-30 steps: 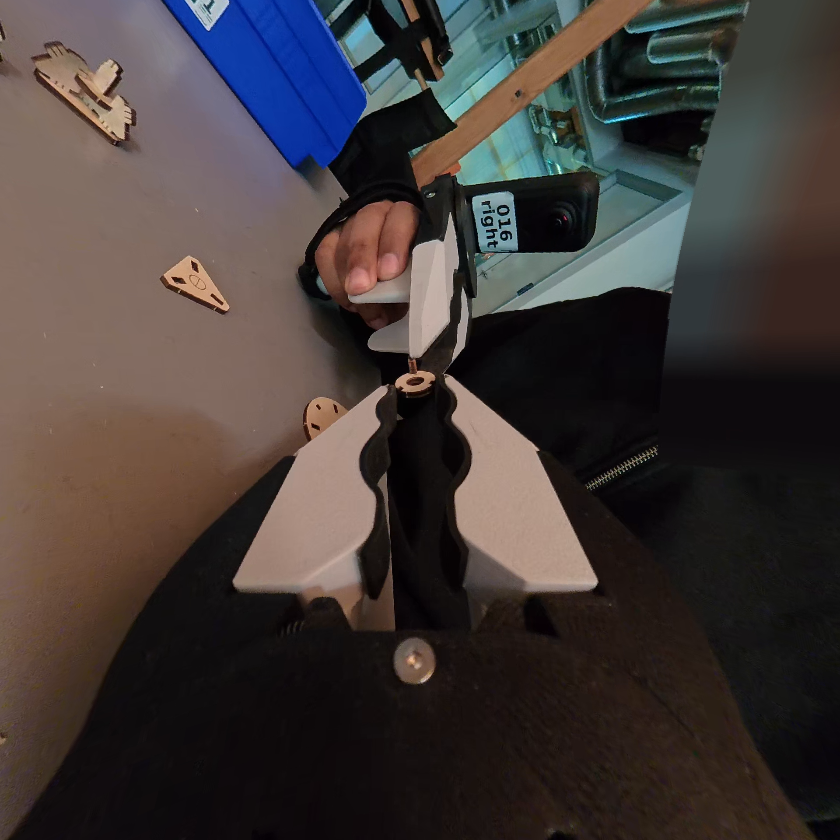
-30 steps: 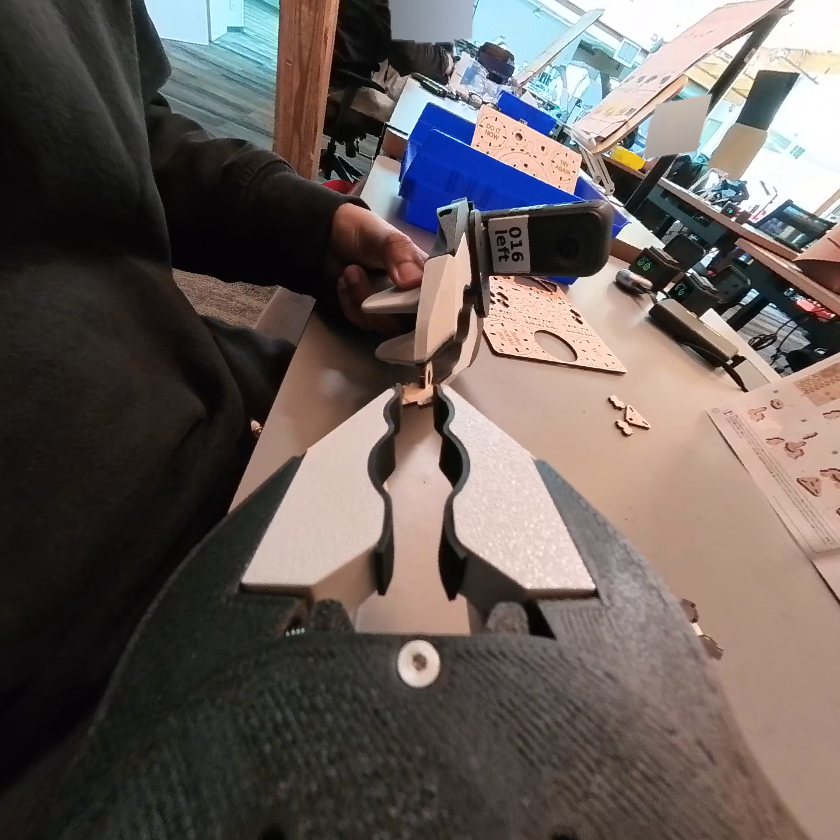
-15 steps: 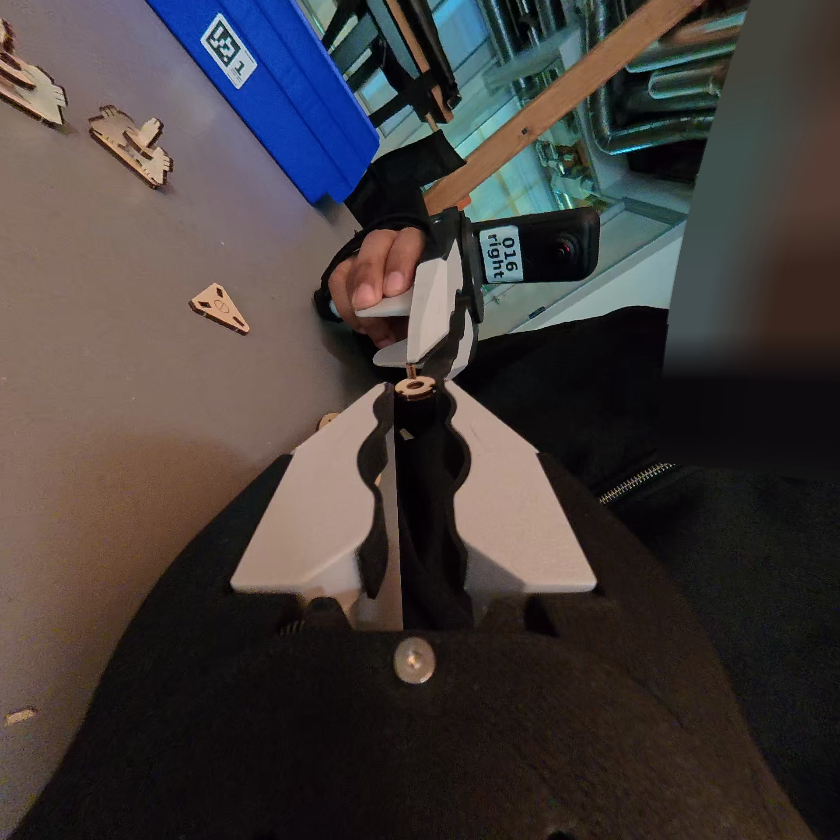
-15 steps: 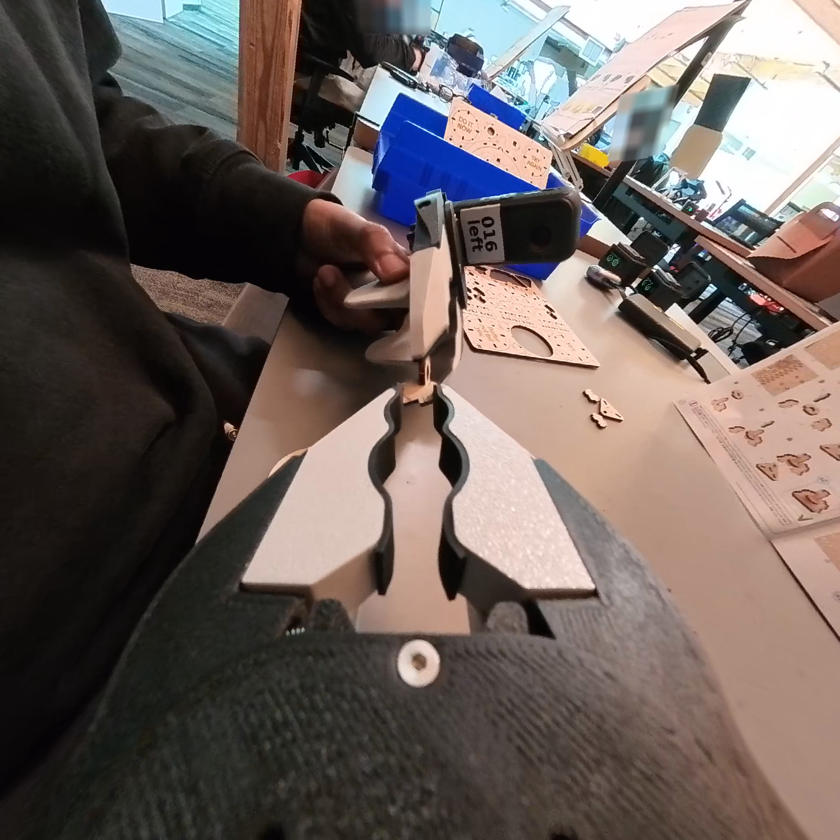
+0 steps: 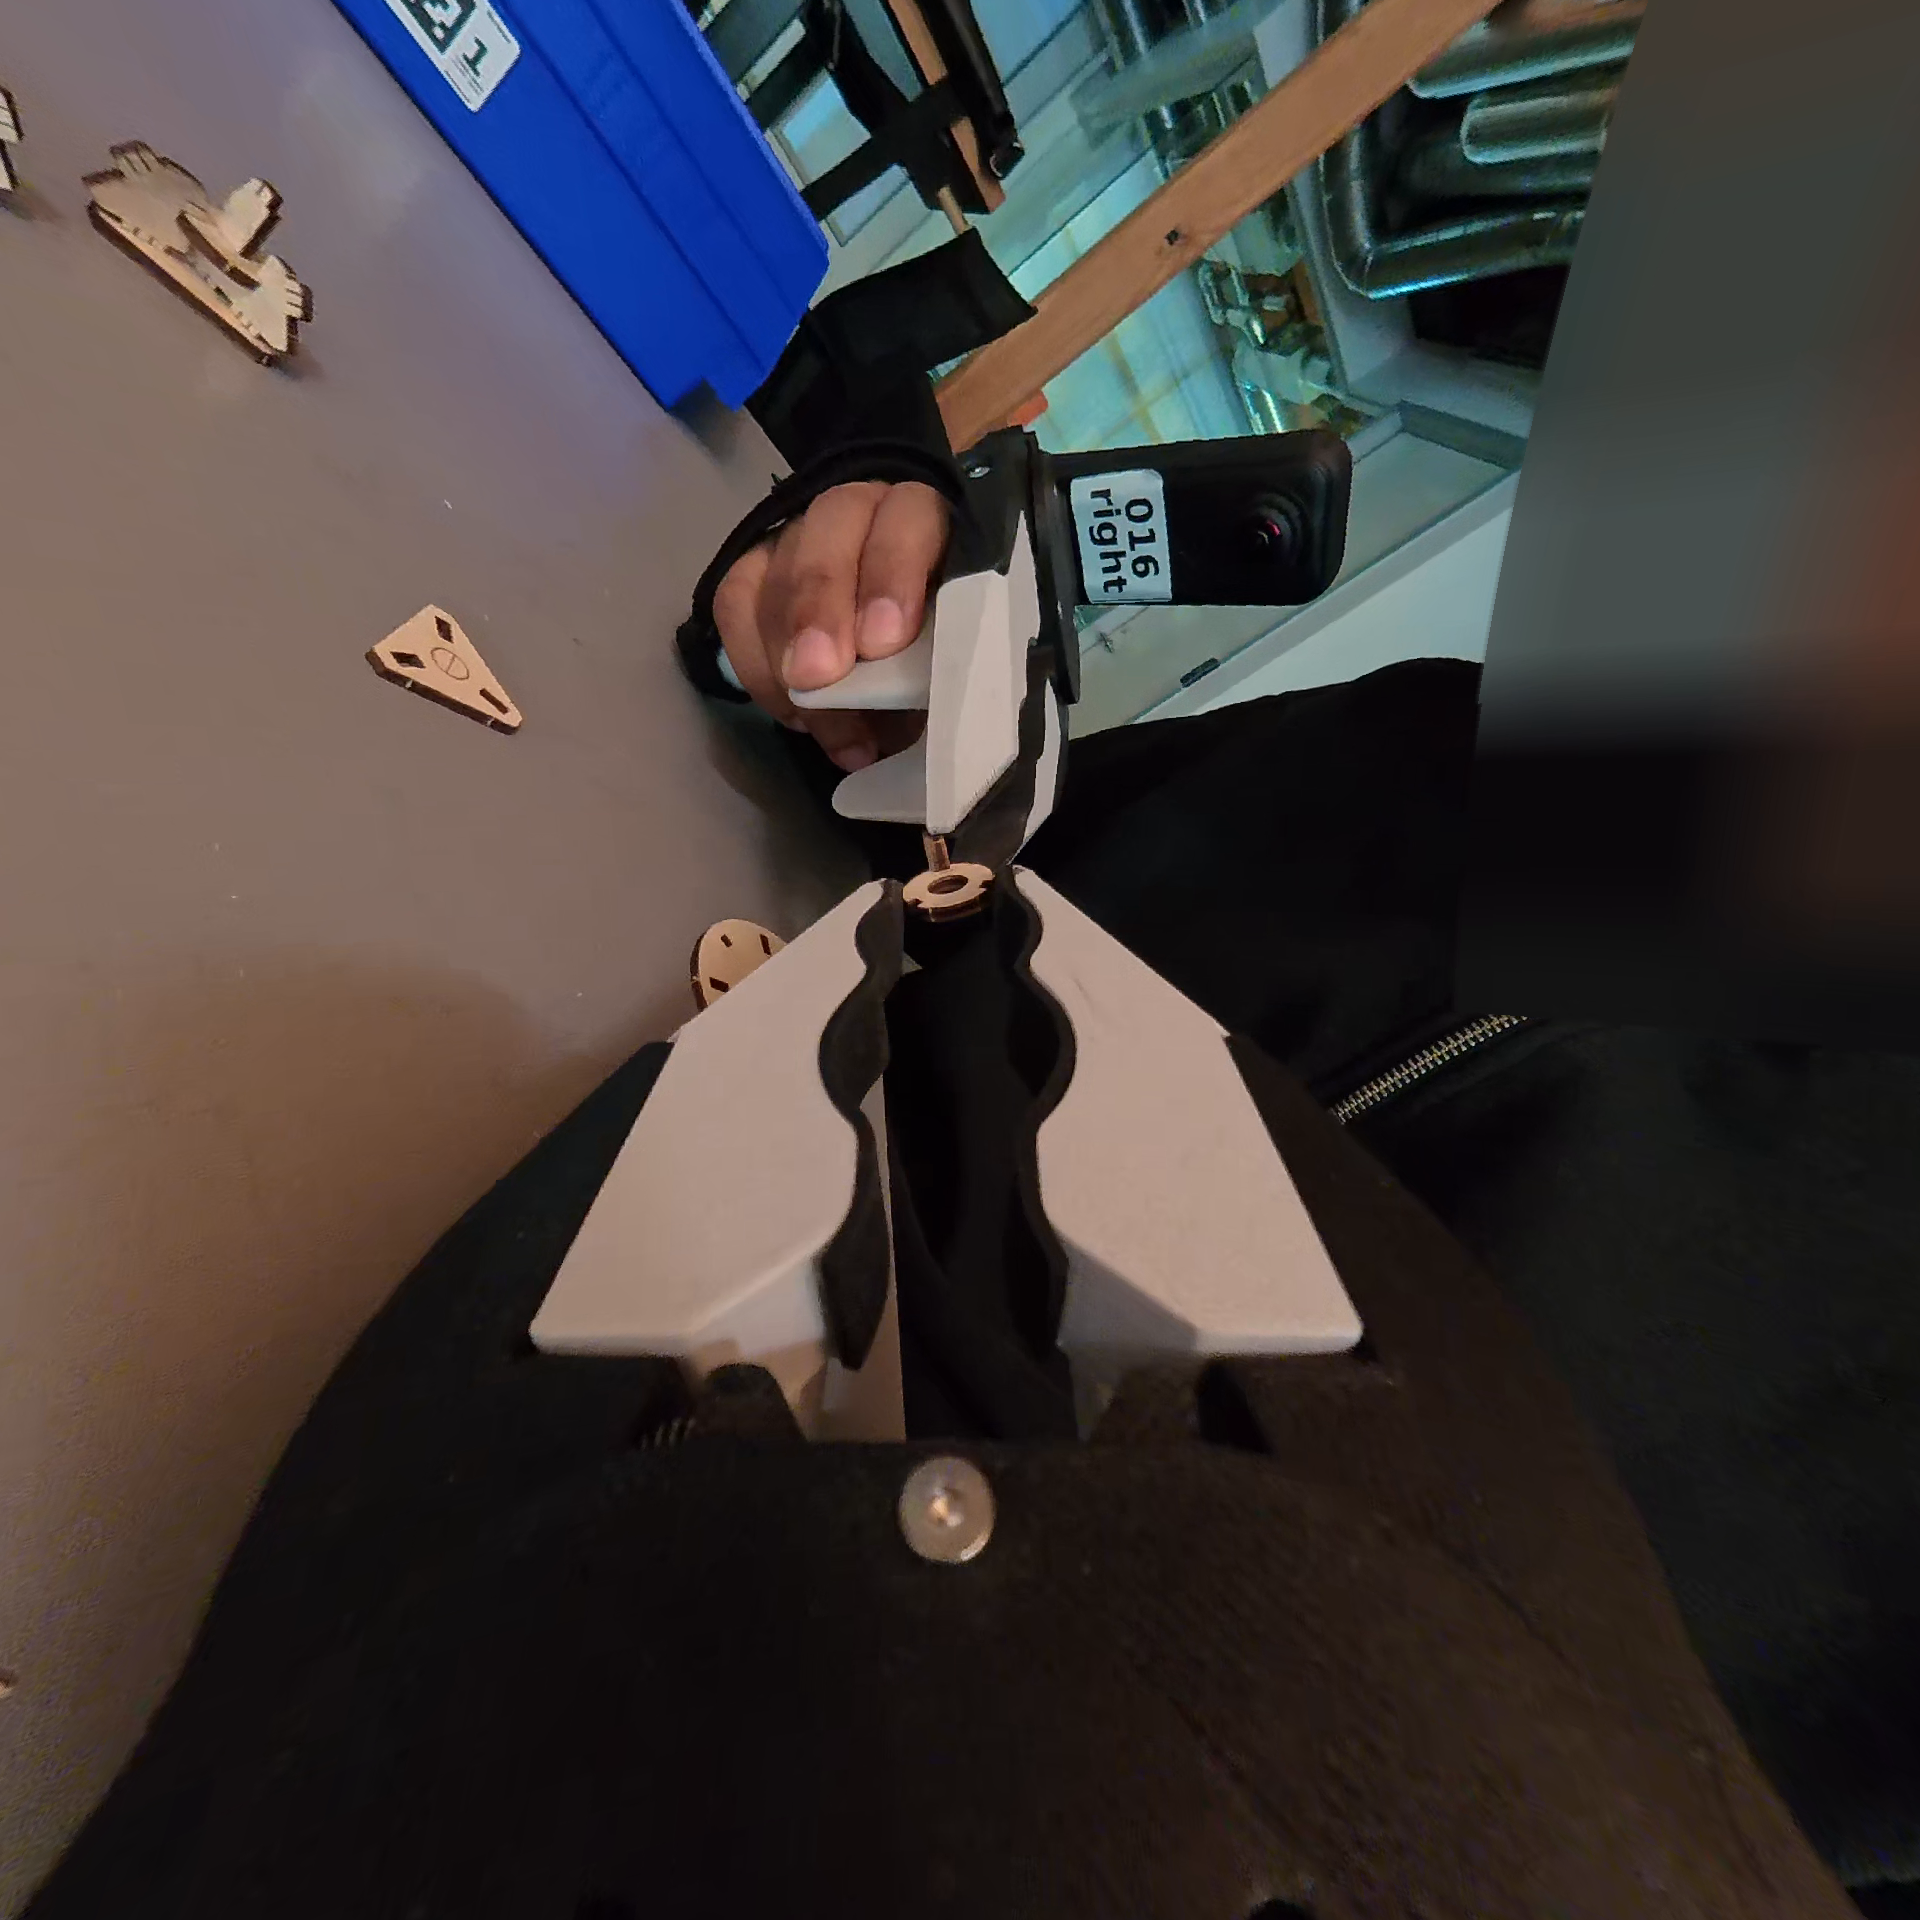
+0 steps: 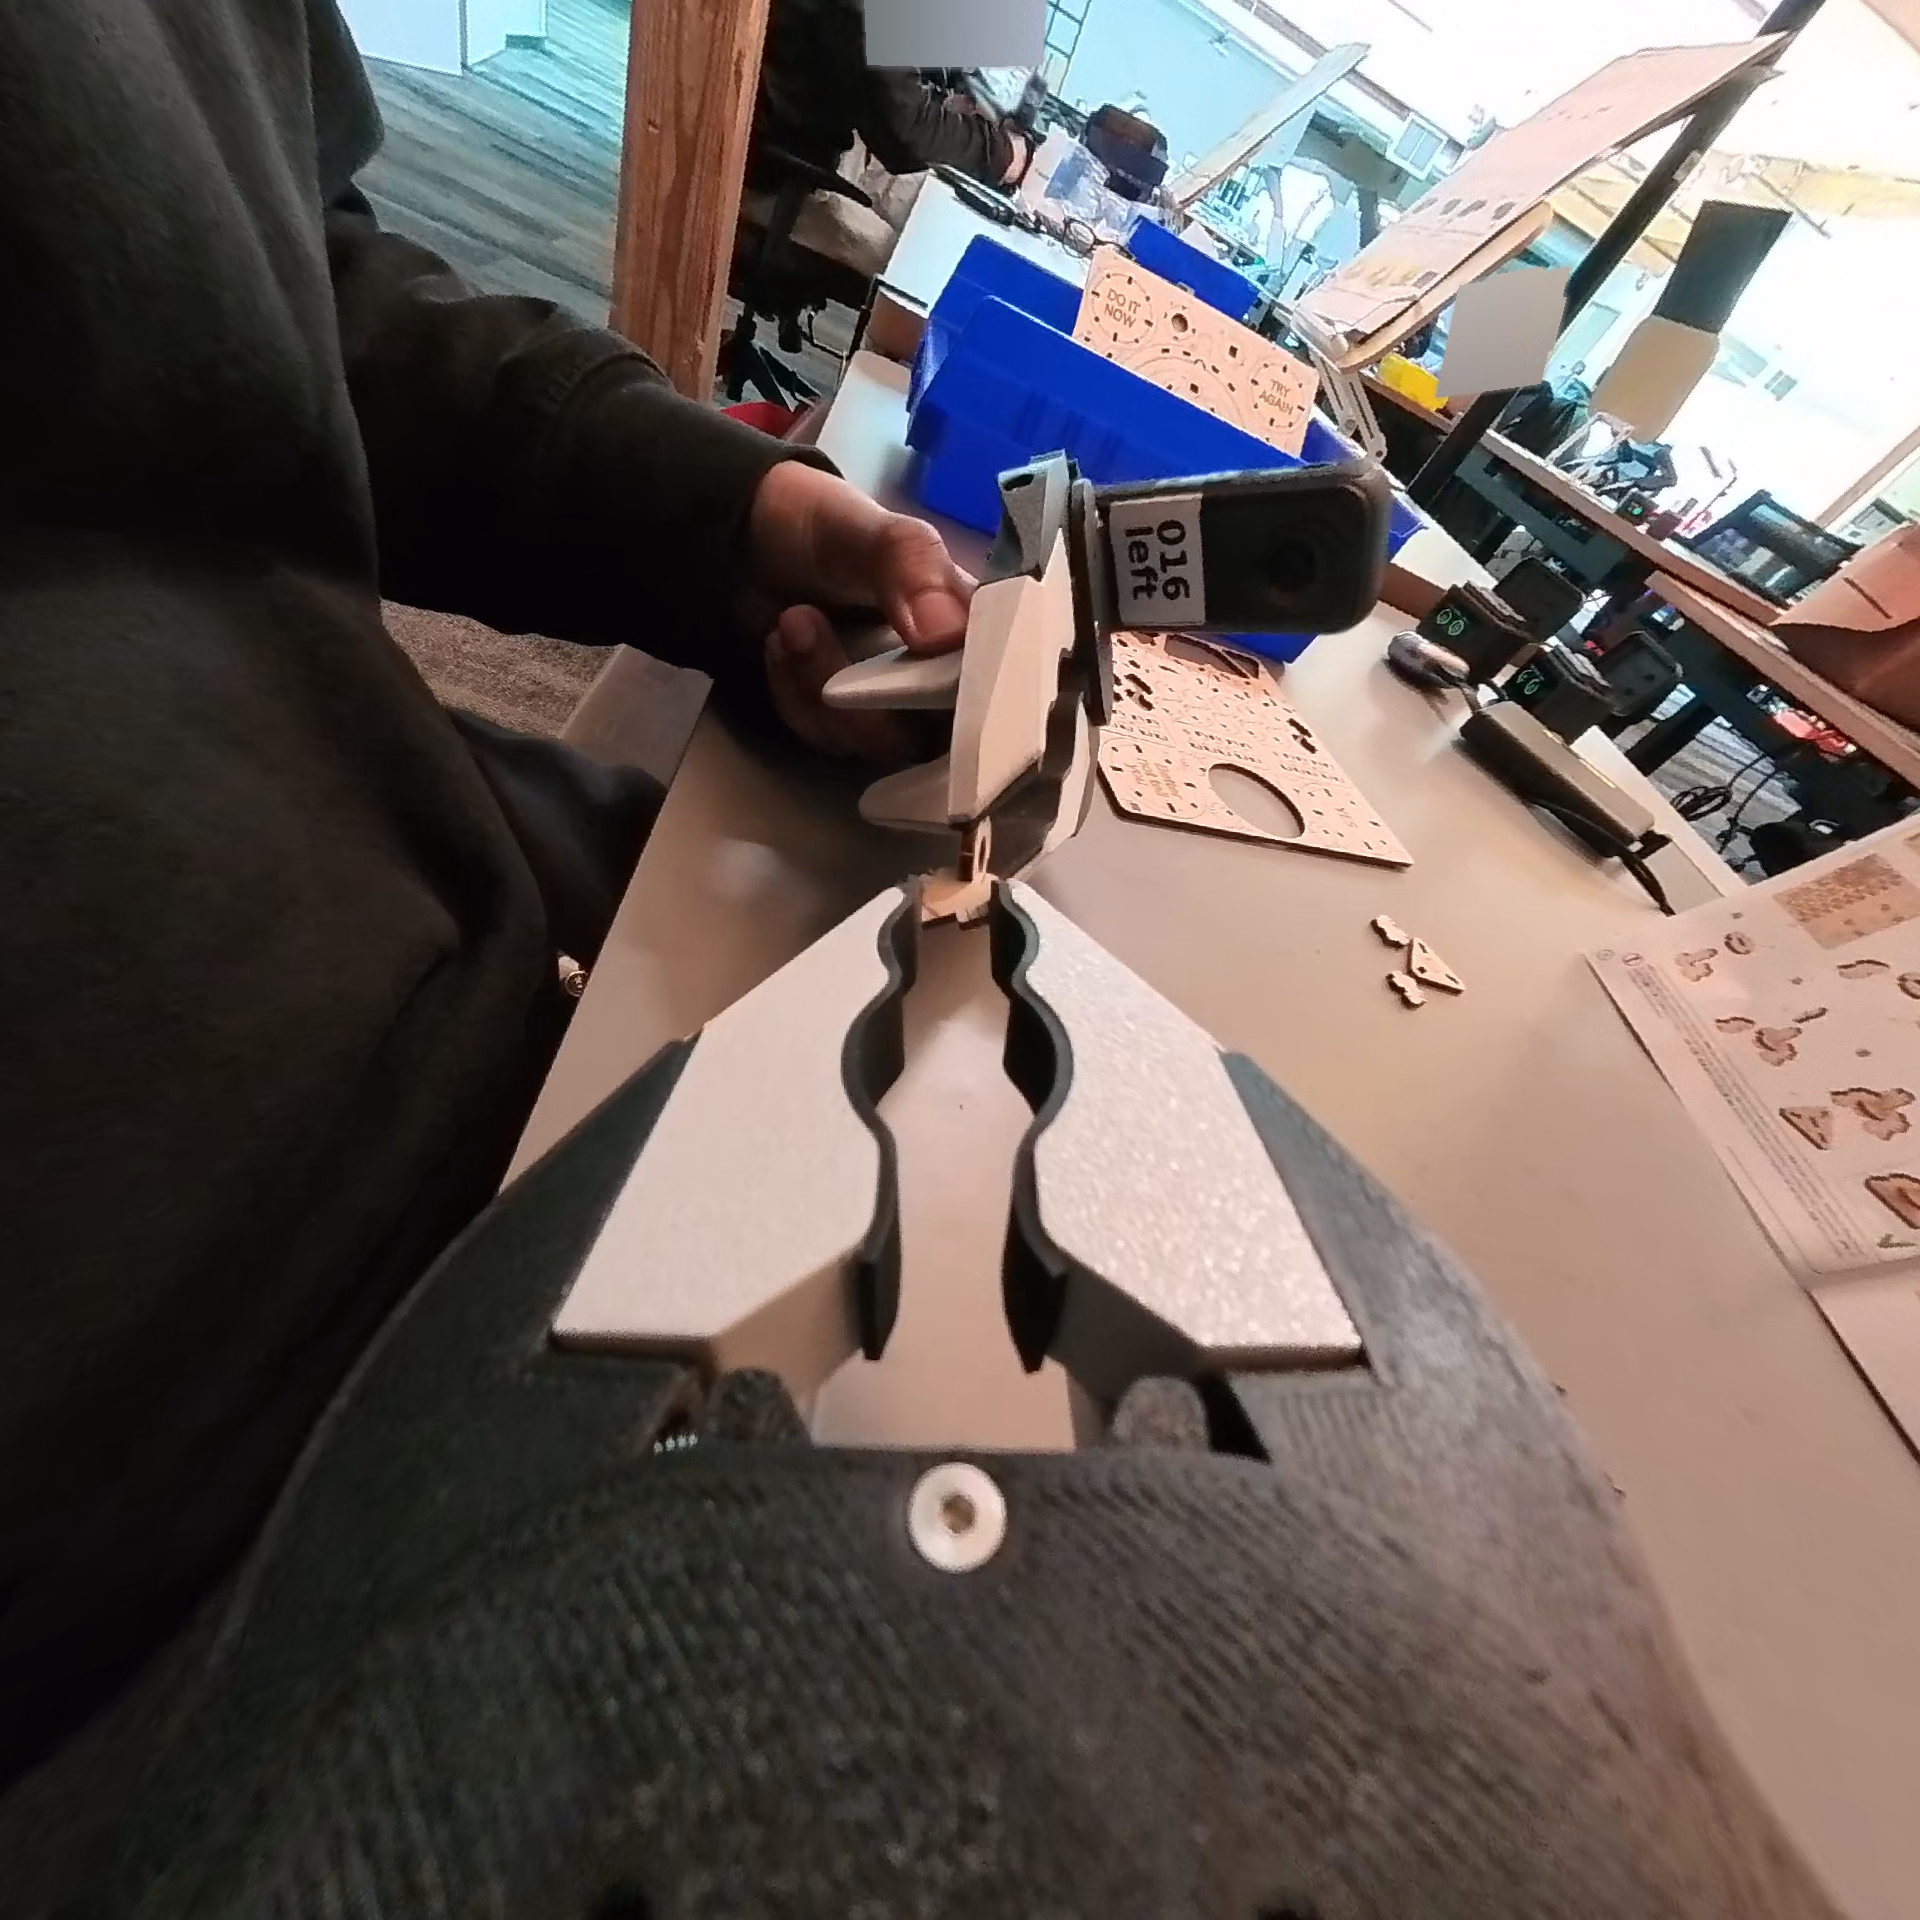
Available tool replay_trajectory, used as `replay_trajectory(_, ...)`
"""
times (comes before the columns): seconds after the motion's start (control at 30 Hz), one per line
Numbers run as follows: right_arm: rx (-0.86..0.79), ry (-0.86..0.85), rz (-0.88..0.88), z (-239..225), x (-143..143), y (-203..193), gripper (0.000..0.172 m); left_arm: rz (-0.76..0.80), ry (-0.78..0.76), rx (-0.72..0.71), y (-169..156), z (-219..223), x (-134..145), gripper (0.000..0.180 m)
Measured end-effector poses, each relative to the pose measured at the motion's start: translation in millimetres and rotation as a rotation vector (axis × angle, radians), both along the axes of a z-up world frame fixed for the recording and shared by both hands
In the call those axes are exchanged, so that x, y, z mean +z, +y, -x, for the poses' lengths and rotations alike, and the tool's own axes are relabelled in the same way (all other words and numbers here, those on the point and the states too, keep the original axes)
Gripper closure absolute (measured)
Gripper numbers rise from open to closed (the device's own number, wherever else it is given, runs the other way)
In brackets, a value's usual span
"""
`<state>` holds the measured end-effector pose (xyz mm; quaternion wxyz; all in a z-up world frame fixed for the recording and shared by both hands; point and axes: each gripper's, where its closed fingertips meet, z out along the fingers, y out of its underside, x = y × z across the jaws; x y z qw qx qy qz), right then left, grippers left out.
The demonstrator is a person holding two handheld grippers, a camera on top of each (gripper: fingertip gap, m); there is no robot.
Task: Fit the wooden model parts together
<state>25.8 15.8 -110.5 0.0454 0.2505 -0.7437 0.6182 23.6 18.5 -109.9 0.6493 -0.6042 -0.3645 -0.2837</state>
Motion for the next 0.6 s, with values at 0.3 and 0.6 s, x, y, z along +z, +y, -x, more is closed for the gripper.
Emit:
replay_trajectory(0.3,0.056,-0.026,-0.022,-6,-1,3,0.160,0.004,-0.024,-0.056,3,-7,-2,0.164)
replay_trajectory(0.6,0.136,-0.055,-0.061,-15,-4,8,0.160,0.018,-0.043,-0.132,8,-17,-4,0.163)
